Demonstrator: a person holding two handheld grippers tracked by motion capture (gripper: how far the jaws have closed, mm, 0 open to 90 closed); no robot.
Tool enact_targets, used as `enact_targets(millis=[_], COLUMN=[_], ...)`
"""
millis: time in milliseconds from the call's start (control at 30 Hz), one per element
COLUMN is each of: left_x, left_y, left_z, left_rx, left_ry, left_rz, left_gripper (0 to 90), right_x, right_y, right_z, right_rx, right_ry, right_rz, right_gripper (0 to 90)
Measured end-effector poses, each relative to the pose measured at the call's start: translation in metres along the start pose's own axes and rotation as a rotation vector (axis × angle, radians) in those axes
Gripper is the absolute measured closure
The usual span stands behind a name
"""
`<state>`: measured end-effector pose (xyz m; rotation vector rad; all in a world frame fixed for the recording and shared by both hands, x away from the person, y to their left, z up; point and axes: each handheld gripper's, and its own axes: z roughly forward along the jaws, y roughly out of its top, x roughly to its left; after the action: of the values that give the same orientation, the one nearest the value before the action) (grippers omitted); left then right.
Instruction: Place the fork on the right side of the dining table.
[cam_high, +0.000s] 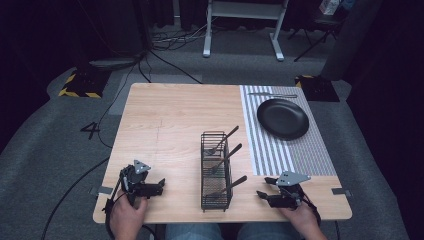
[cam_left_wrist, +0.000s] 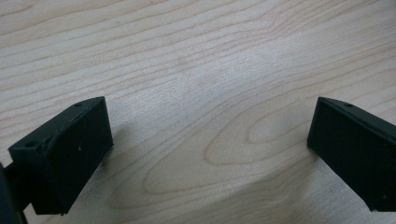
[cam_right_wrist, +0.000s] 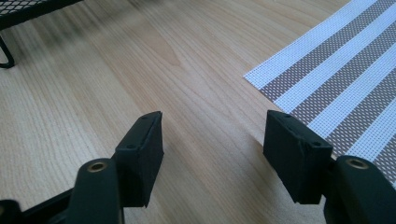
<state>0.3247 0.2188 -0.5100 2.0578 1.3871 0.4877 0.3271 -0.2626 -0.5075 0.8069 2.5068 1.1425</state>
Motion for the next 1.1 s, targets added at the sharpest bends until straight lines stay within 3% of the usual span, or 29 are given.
enact_targets(millis=[567,667,967,1100], left_x=[0.0,0.0,0.0,0.0], left_y=[-0.001,-0.001,-0.001,-0.001], left_z=[0.0,0.0,0.0,0.0], left_rx=[-0.002,-0.002,-0.002,-0.002], left_ry=[-0.005,-0.004,-0.004,-0.004], left_rz=[-0.001,-0.001,-0.001,-0.001], left_gripper=[0.3,0.3,0.3,0.2], right_x=[0.003,0.005,0.005,0.005], right_y=[0.0,0.004,0.024,0.035], right_z=[-0.001,-0.005,-0.032,-0.045], right_rx=[0.004,0.018,-0.029,-0.021], right_ry=[-0.018,0.001,0.048,0.058], right_rz=[0.025,0.041,0.091,0.097], right_gripper=[40.9,42.4,46.0,46.9])
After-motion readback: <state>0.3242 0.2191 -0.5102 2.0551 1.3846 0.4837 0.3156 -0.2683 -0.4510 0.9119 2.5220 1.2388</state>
